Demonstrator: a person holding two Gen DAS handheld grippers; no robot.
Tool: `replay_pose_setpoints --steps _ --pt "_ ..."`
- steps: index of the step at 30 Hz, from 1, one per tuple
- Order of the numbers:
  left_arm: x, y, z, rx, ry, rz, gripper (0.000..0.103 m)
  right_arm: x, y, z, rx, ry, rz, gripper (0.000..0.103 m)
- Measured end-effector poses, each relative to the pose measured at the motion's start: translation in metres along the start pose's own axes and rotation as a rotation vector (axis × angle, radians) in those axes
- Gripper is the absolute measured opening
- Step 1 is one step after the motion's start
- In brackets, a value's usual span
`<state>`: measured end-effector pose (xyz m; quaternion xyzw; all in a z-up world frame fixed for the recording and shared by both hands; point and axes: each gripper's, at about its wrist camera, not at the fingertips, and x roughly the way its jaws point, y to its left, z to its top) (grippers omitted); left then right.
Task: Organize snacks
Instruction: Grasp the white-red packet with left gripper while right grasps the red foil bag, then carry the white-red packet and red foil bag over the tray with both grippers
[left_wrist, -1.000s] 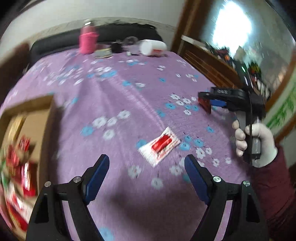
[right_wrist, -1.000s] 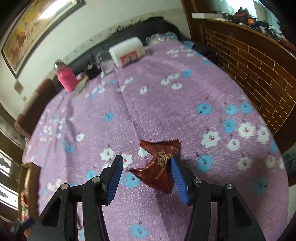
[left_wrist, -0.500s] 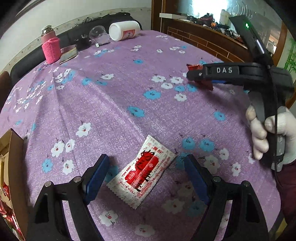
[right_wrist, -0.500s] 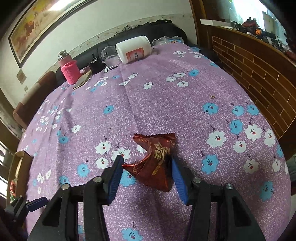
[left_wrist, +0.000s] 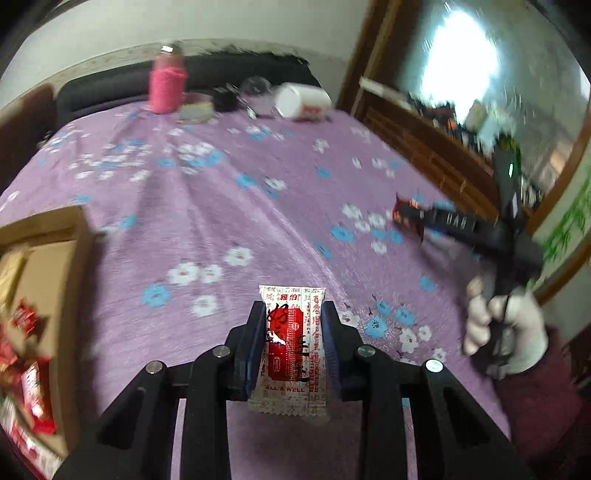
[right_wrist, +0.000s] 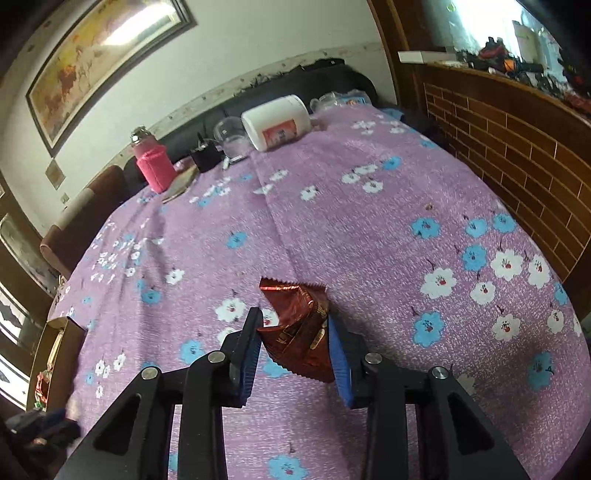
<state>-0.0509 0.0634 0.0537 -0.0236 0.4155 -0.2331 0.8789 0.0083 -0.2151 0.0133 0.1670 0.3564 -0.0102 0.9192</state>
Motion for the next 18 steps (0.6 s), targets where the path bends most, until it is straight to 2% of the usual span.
replay_pose_setpoints --steps 5,10,11,14,18 --pt "-0.056 0.043 -0.012 -0.123 -0.092 0.017 0.029 -0.004 0.012 -0.003 -0.031 -0.023 0.017 0.032" --pt "-0.097 0.092 -0.032 -0.225 -0.141 0.104 0.029 -0.008 0.031 -0.005 -0.043 -0.003 0.080 0.029" --pt "-0.103 0.101 -0.036 -0.250 -0.149 0.116 0.029 -0.009 0.035 -0.006 -0.042 0.002 0.094 0.013" --pt "-0.117 0.122 -0.048 -0.310 -0.168 0.129 0.029 -0.010 0.053 -0.009 -0.029 0.048 0.187 0.011" --pt "-0.126 0.134 -0.062 -0.340 -0.179 0.124 0.029 -0.013 0.074 -0.009 -0.053 0.055 0.238 0.011"
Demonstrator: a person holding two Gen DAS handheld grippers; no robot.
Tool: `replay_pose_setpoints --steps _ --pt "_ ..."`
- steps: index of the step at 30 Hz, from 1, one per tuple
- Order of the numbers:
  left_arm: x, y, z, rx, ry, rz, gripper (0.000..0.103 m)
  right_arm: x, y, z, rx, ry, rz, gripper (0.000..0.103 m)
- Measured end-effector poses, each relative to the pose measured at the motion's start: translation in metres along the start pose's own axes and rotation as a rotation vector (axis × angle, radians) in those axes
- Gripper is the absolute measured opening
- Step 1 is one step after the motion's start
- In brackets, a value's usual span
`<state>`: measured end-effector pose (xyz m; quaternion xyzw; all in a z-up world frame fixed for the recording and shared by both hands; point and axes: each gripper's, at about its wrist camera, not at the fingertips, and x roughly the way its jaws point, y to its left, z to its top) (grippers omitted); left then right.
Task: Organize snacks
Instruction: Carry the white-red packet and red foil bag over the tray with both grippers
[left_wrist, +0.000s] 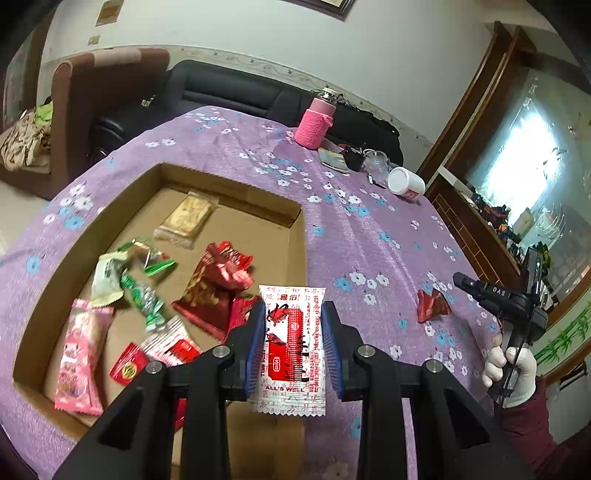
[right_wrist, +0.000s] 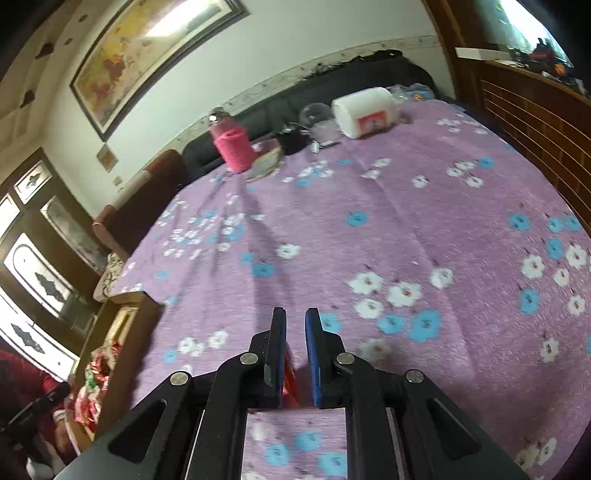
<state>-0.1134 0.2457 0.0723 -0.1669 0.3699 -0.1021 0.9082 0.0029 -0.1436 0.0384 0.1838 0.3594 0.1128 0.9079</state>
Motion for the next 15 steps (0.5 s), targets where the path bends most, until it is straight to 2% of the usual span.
replay_pose_setpoints --steps 1,3,4,5,8,15 --pt "-0.001 0.001 -0.002 -0.001 -0.002 -0.003 0.029 -0.001 0.003 0.001 -0.024 -0.001 -0.010 0.013" --pt "-0.002 0.003 -0.003 -0.005 -0.001 -0.014 0.029 0.000 0.010 -0.002 -0.085 0.032 -0.047 0.033" --pt "-0.003 0.005 -0.004 -0.008 -0.002 -0.020 0.029 0.001 0.012 -0.005 -0.101 0.052 -0.050 0.057" --pt "-0.003 0.006 -0.005 -0.012 -0.003 -0.023 0.029 0.002 0.014 -0.008 -0.113 0.067 -0.048 0.070" --pt "-0.001 0.011 -0.005 -0.028 -0.002 -0.031 0.029 0.008 0.026 -0.022 -0.172 0.109 -0.064 0.070" --pt "-0.003 0.017 -0.012 -0.037 0.002 -0.034 0.029 0.039 0.040 -0.049 -0.207 0.189 -0.145 0.070"
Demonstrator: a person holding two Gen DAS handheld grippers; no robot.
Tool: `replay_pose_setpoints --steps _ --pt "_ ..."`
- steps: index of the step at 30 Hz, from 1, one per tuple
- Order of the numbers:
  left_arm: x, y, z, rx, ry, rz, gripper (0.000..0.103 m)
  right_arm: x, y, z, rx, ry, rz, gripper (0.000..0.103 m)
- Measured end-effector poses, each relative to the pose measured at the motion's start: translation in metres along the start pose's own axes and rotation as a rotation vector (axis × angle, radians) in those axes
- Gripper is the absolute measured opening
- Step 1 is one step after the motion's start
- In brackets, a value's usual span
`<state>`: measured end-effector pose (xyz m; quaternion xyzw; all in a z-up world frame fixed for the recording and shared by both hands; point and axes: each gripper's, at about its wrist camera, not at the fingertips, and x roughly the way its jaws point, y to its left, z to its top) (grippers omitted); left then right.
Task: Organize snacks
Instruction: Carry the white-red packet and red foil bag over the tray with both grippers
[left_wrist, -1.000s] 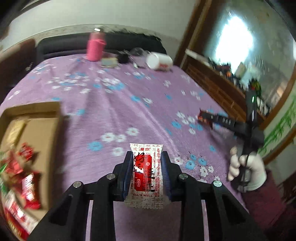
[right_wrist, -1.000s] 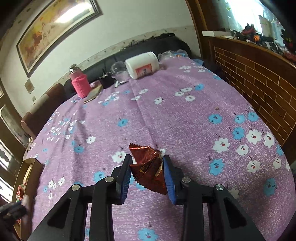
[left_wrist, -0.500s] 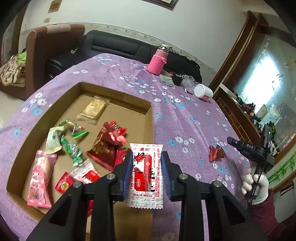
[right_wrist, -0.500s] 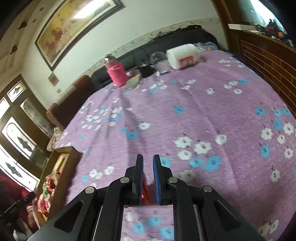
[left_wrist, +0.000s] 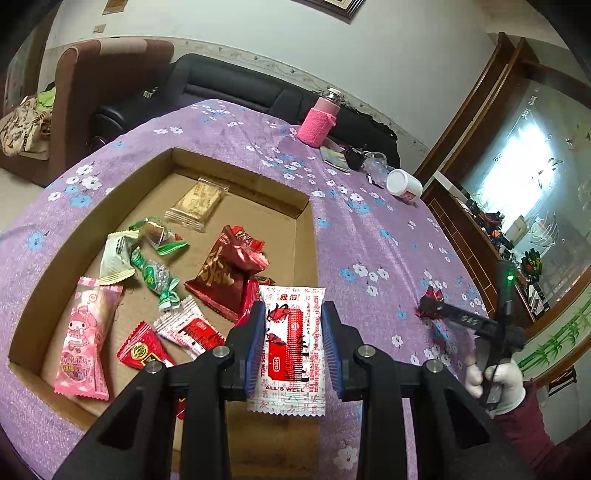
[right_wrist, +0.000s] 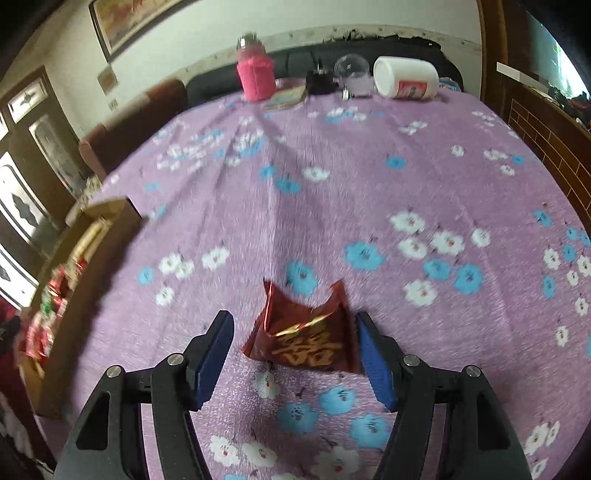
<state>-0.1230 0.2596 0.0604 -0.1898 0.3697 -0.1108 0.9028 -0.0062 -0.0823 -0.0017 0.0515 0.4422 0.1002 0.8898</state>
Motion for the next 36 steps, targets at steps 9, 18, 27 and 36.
replay_pose_setpoints --steps 9,18,27,36 --pt "0.000 0.013 -0.004 -0.030 0.007 0.014 0.029 -0.016 -0.003 -0.001 0.052 -0.056 0.037 0.041" --pt "0.011 0.022 -0.016 -0.038 0.074 0.067 0.030 -0.035 0.061 0.018 -0.043 -0.077 0.183 0.041" --pt "0.008 0.011 -0.023 -0.008 0.095 0.047 0.053 0.006 0.188 0.046 -0.216 -0.023 0.290 0.042" --pt "-0.040 0.036 -0.017 -0.047 -0.012 0.074 0.064 0.074 0.249 0.068 -0.275 0.062 0.212 0.046"
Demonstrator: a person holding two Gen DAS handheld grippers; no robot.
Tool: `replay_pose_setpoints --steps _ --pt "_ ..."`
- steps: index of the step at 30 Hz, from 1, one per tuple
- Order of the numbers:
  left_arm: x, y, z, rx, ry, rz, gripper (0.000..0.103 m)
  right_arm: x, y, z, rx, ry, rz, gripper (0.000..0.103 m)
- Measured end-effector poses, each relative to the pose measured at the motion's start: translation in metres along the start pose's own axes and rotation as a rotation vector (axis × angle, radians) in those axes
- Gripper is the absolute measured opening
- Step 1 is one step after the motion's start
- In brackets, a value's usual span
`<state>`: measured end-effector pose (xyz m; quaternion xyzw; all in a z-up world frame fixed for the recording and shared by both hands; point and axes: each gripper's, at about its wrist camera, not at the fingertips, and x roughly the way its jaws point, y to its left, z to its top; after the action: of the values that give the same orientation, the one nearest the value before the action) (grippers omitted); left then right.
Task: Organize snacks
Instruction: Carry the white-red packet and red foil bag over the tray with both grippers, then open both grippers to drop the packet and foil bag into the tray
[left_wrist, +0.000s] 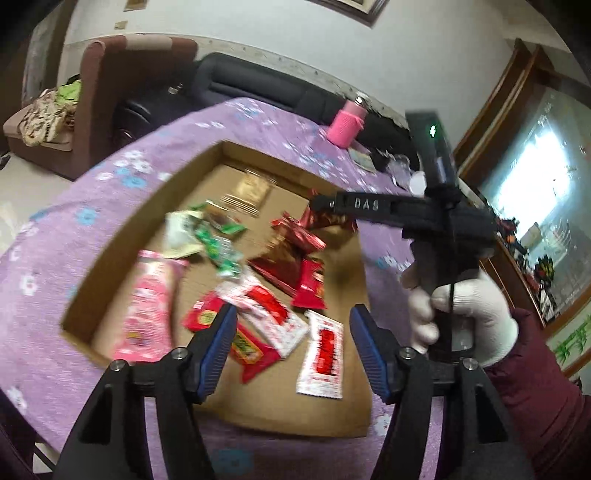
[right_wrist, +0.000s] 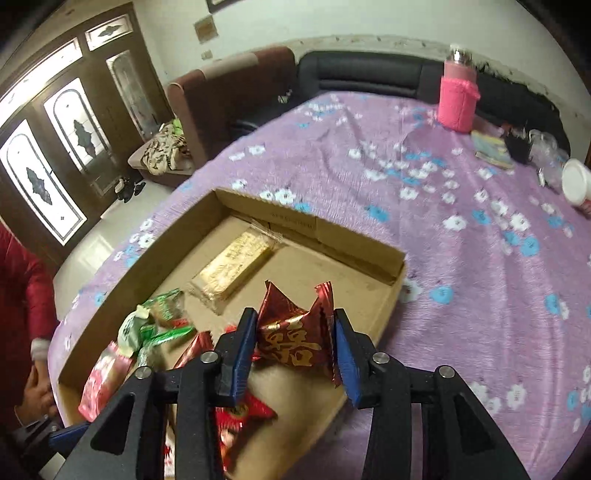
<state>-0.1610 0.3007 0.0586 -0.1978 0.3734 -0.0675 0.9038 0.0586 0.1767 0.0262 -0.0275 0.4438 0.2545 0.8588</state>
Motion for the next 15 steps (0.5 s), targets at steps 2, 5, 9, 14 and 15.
replay_pose_setpoints --steps 2,5,9,14,15 --pt "-0.006 0.009 0.001 -0.019 -0.018 0.003 0.065 -0.001 -0.005 0.001 0.031 0.003 0.022 0.047" --pt "-0.012 0.023 0.003 -0.058 -0.039 -0.004 0.066 -0.026 -0.008 -0.001 0.060 -0.060 0.040 0.049" --pt "-0.016 0.035 0.005 -0.092 -0.063 -0.015 0.066 -0.047 0.008 -0.012 -0.009 -0.062 0.062 0.049" --pt "-0.015 0.040 0.005 -0.109 -0.061 -0.015 0.066 -0.019 0.046 -0.023 -0.150 0.022 -0.021 0.049" --pt "-0.015 0.040 0.004 -0.107 -0.061 -0.013 0.066 -0.010 0.053 -0.023 -0.170 0.035 -0.042 0.049"
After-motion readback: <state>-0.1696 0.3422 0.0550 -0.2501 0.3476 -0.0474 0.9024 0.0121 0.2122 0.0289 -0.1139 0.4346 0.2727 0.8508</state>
